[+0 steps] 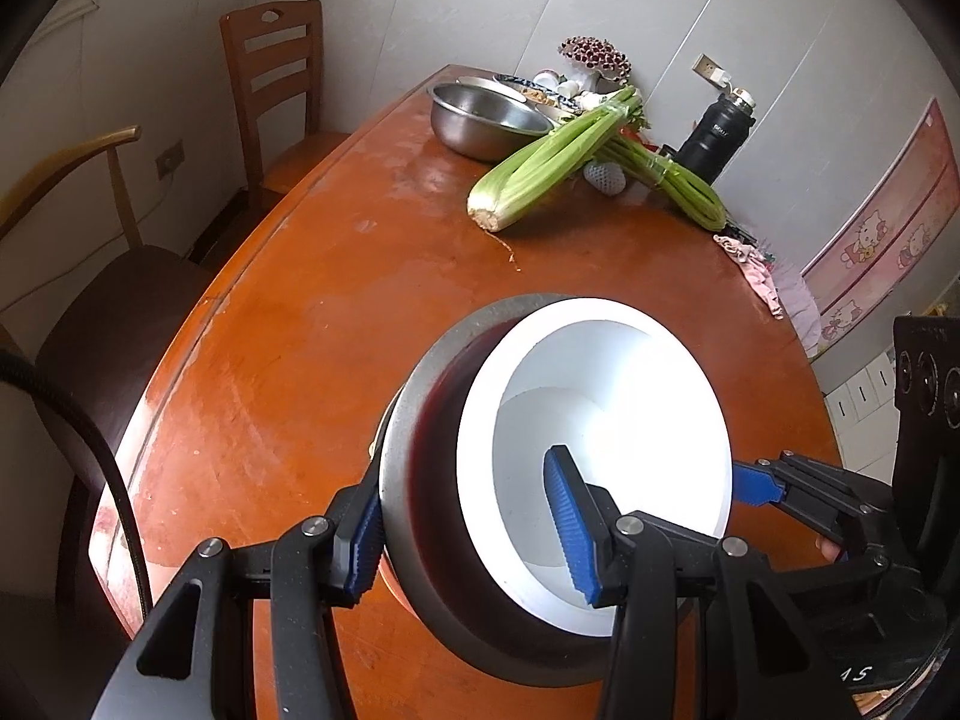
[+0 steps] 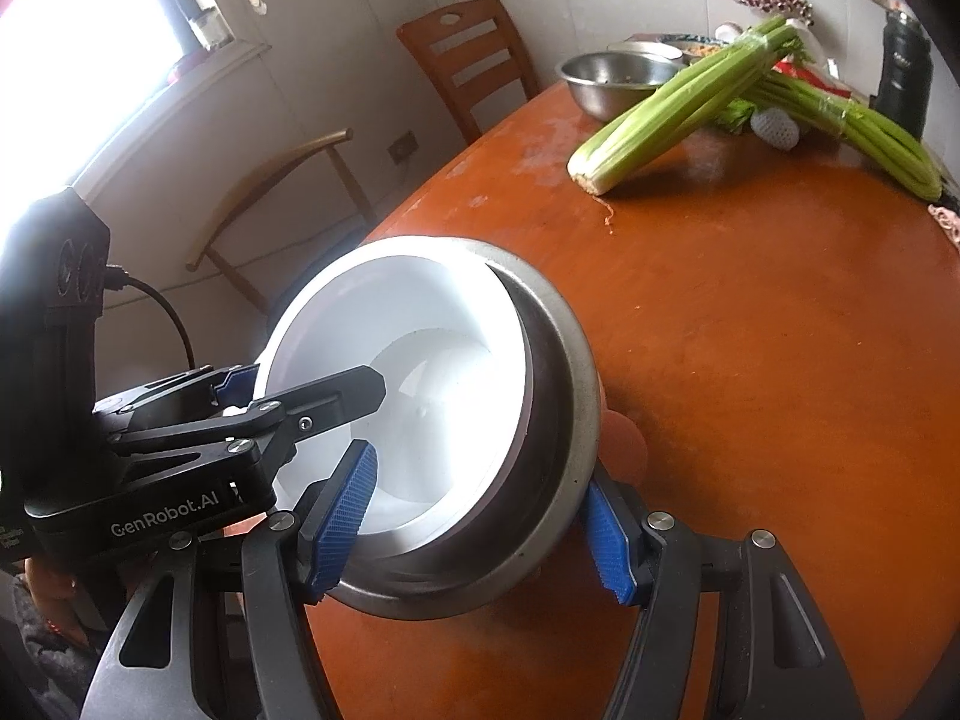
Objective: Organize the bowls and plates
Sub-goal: 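Lower the bowl stack onto the steel pan with the right gripper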
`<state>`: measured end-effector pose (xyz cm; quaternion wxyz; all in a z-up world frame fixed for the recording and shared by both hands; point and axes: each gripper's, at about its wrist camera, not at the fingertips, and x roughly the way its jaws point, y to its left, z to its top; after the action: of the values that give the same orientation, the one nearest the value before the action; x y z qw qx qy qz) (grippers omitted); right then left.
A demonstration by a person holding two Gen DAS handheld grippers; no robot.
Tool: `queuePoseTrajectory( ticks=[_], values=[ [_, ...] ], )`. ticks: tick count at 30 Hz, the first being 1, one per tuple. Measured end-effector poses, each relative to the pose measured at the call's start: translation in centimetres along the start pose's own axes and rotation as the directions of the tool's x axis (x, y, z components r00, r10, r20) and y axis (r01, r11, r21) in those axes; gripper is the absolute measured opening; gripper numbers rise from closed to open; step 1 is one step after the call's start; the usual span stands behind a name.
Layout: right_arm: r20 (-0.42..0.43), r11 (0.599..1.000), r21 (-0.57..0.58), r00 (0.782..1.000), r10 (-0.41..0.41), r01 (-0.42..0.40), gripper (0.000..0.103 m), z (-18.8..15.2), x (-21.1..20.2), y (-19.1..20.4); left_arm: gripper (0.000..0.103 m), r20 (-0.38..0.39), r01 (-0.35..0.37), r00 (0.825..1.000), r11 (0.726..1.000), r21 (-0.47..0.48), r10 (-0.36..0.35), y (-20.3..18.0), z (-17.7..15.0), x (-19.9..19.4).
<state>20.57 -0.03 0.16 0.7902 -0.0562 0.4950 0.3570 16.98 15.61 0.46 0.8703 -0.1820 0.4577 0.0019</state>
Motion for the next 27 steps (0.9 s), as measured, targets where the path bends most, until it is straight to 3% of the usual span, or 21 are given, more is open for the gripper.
queuePoseTrajectory(
  ticks=[27],
  values=[
    [-0.004,1.0,0.01,1.0,-0.028,0.028,0.068,-0.1,1.4,-0.7,0.049,0.011,-0.002,1.0,1.0,0.007,0.002,0.4,-0.5,0.9]
  ],
)
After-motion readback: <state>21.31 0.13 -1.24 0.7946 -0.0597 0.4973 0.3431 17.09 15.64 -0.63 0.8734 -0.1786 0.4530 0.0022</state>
